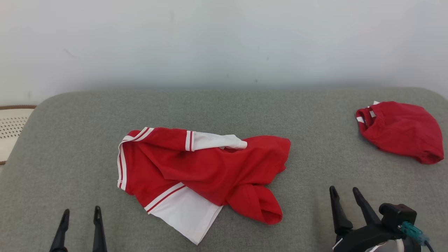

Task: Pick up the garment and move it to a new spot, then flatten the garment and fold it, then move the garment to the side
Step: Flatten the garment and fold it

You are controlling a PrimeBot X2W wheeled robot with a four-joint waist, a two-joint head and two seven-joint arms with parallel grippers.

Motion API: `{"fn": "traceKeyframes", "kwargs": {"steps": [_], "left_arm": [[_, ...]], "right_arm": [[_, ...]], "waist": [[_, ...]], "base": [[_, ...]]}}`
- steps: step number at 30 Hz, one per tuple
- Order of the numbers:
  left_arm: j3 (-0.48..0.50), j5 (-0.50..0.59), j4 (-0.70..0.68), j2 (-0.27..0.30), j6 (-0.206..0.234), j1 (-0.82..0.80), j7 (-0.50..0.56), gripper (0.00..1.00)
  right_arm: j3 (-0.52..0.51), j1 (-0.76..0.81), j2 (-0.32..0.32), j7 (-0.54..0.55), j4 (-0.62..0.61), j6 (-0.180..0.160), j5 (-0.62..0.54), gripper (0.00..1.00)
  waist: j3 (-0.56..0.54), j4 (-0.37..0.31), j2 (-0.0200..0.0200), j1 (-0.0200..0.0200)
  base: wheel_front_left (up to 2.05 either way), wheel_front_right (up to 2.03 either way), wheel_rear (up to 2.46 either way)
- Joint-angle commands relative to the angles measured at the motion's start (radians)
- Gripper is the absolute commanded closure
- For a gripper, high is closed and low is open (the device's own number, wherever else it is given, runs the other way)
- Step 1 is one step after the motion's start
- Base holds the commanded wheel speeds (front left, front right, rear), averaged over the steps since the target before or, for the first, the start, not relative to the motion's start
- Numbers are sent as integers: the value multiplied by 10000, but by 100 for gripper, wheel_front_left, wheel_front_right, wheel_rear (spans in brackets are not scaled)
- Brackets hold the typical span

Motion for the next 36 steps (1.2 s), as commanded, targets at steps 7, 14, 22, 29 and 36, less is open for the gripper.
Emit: {"fn": "traceKeyframes", "kwargs": {"steps": [7, 14, 22, 29, 36], "left_arm": [[-101, 224, 274, -128, -418, -189, -41, 0], [-160, 399, 424, -386, -686, -335, -41, 0], [-223, 452, 553, -685, -935, -510, -42, 0], [-210, 578, 739, -968, -1184, -708, -42, 0], [-188, 733, 891, -1217, -1437, -883, -42, 0]], "right_arm": [[431, -252, -48, 294, 278, -6, 190, 0], [1182, -1198, -213, 676, 1204, -6, 602, 0], [1945, -2409, -287, 720, 2561, -6, 1052, 0], [2529, -3405, -158, 771, 4181, -6, 1741, 0], [2939, -4062, -131, 516, 5604, -6, 2439, 0]], "waist": [[-131, 267, 0, 0], [-35, 583, 0, 0], [216, 973, 0, 0], [449, 1374, 0, 0], [659, 1729, 0, 0]], "base": [[0, 0, 0], [0, 0, 0], [0, 0, 0], [0, 0, 0], [0, 0, 0]]}}
